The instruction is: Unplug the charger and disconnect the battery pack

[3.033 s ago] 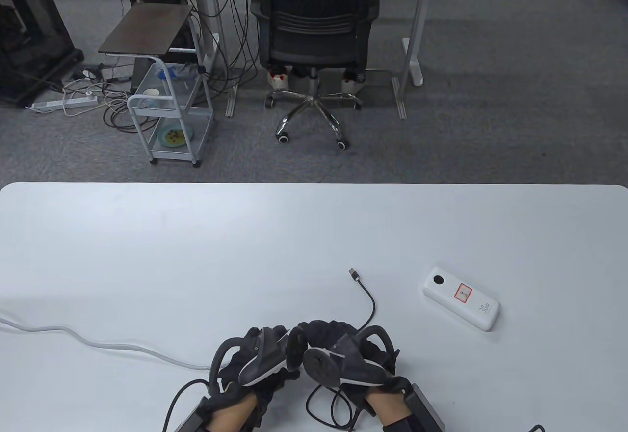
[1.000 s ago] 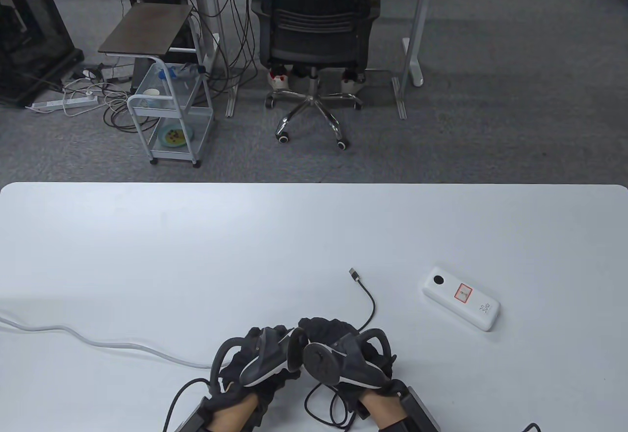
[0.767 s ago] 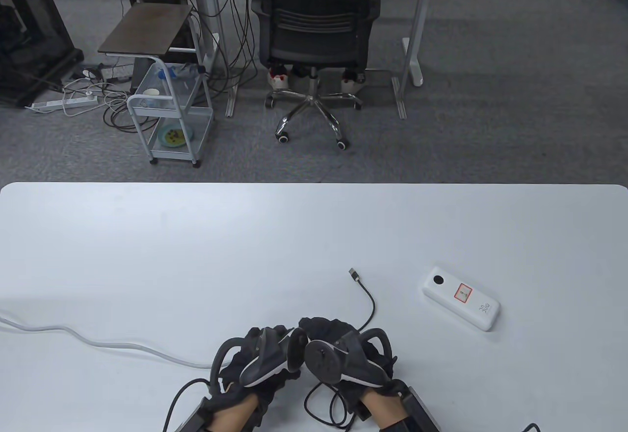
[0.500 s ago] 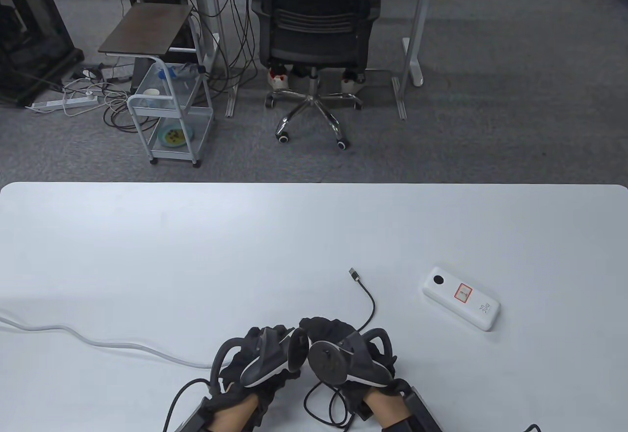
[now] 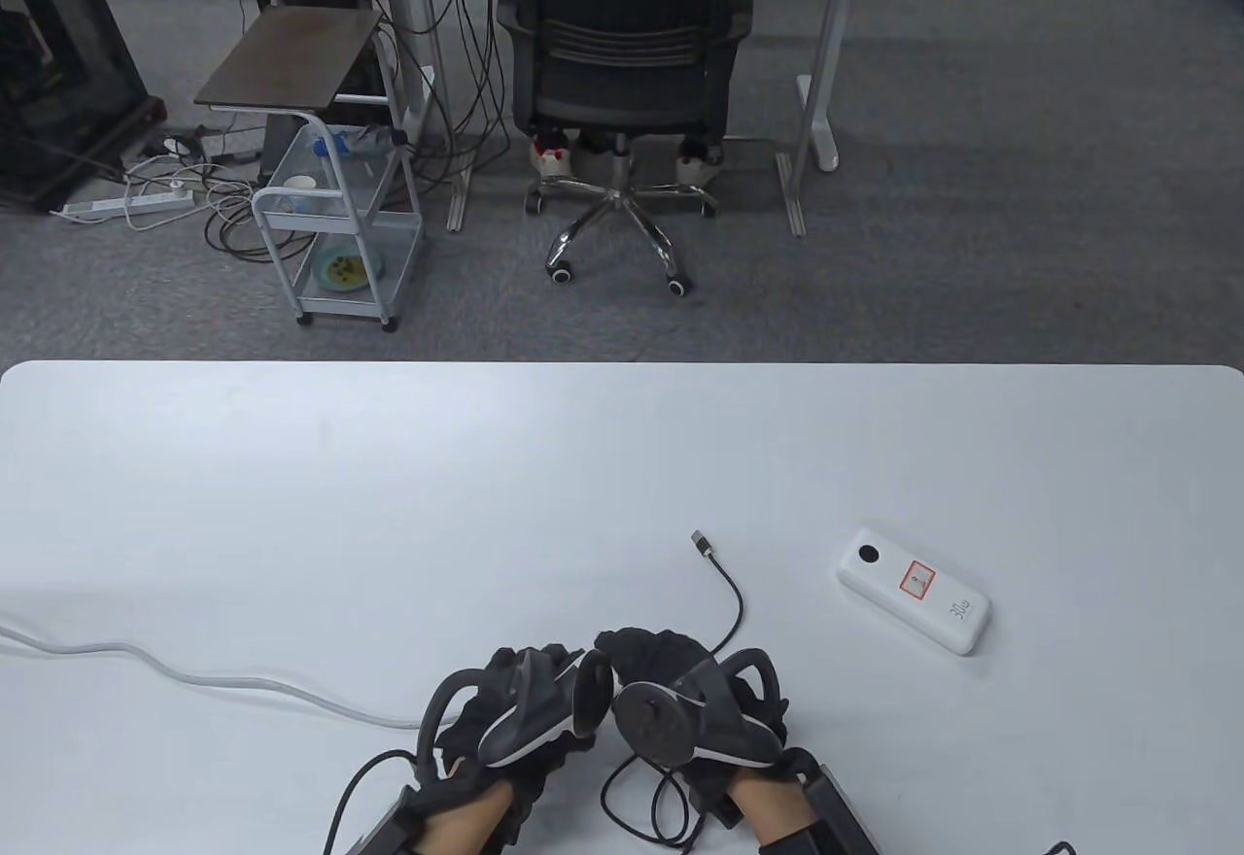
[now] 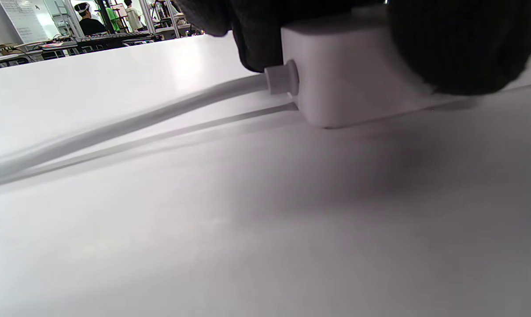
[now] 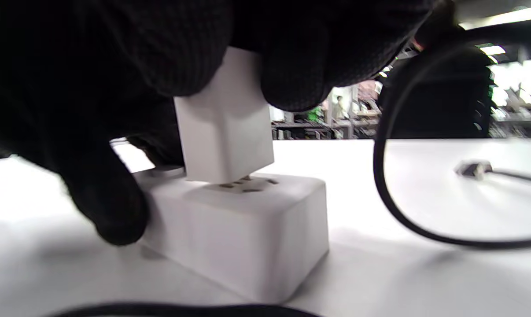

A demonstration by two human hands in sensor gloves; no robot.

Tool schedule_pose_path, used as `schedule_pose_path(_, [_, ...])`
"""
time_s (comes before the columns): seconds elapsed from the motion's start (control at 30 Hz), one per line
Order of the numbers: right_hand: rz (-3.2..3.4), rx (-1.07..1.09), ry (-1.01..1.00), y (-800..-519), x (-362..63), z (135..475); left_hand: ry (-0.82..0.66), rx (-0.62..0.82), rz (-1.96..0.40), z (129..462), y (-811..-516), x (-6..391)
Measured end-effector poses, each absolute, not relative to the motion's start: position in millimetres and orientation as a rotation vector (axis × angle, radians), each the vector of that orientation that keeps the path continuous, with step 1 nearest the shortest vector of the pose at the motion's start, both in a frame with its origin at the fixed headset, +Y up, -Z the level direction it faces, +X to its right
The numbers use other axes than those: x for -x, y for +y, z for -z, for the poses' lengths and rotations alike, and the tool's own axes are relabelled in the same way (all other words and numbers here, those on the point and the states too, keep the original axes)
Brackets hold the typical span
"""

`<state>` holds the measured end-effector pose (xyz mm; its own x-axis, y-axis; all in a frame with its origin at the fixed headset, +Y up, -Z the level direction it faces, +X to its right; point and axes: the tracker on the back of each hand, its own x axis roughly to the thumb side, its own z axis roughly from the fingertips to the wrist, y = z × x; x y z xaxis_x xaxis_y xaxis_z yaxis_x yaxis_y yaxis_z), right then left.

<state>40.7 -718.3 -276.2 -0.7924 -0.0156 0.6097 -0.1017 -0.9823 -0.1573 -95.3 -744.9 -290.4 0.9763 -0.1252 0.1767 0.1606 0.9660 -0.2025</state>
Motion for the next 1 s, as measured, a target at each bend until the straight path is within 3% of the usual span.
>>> schedule_pose_path(0.17, [-2.848,-0.927,-0.194,-718.6,-49.8,285.7,-0.161,0.216,0.144,291.0,-745.1,95.2])
schedule_pose_path(0.7, [-2.822,-0.807,-0.435,-658.9,-81.3,268.9,-0.162,0.219,0.098,292.7,-746.1,100.2])
schedule_pose_path(1.0, [-2.826,-0.738,-0.466,-649.7,-102.6,263.5,-0.162,0.223,0.085,293.2,-746.7,101.5])
